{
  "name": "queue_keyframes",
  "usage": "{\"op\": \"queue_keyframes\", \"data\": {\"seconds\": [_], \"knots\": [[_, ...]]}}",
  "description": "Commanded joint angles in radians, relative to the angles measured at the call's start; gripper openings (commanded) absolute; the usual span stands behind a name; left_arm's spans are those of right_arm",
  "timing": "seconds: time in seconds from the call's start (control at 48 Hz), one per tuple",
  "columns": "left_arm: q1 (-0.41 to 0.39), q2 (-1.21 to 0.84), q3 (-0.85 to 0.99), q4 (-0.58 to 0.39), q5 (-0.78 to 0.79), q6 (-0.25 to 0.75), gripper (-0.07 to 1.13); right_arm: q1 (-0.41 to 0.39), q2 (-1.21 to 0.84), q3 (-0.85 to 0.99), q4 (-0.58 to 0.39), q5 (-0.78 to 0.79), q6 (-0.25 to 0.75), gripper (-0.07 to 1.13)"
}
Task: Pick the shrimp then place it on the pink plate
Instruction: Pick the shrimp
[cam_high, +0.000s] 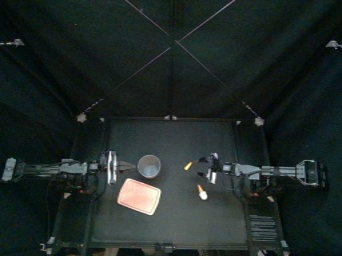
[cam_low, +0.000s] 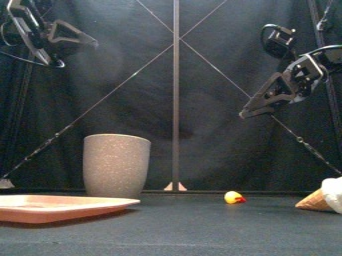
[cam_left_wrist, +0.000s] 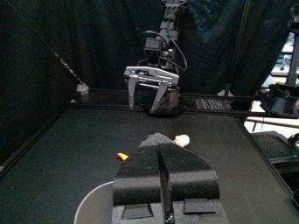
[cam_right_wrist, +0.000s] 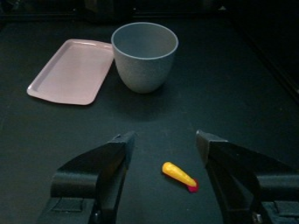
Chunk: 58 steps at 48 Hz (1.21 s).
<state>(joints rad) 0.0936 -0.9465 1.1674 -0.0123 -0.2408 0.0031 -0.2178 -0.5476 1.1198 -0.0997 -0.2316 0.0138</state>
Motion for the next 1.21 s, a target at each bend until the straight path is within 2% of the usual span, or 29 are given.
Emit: {"op": "queue_keyframes", "data": {"seconds": [0.021,0.188,0.292,0.542,0.875,1.208], "knots": [[0.006,0.005,-0.005,0.003,-0.025,0.002,0.06,-0.005,0.037,-0.028,-0.011,-0.011,-0.006,0.91],[0.012,0.005,0.000,0.003,-0.025,0.002,0.06,0.000,0.133,-0.071,-0.020,0.011,-0.005,0.91],[0.015,0.005,0.000,0.003,-0.025,0.002,0.06,-0.005,0.207,-0.127,-0.032,0.091,-0.015,0.91],[0.018,0.005,0.000,0.006,-0.028,0.002,0.06,-0.008,0.367,-0.262,-0.195,0.396,-0.018,0.91],[0.020,0.006,0.025,0.009,-0.029,0.002,0.06,-0.041,0.508,-0.342,-0.313,0.430,-0.023,0.91],[0.020,0.006,0.028,0.011,-0.029,0.003,0.06,-0.069,0.598,-0.370,-0.301,0.431,-0.023,0.90]]}}
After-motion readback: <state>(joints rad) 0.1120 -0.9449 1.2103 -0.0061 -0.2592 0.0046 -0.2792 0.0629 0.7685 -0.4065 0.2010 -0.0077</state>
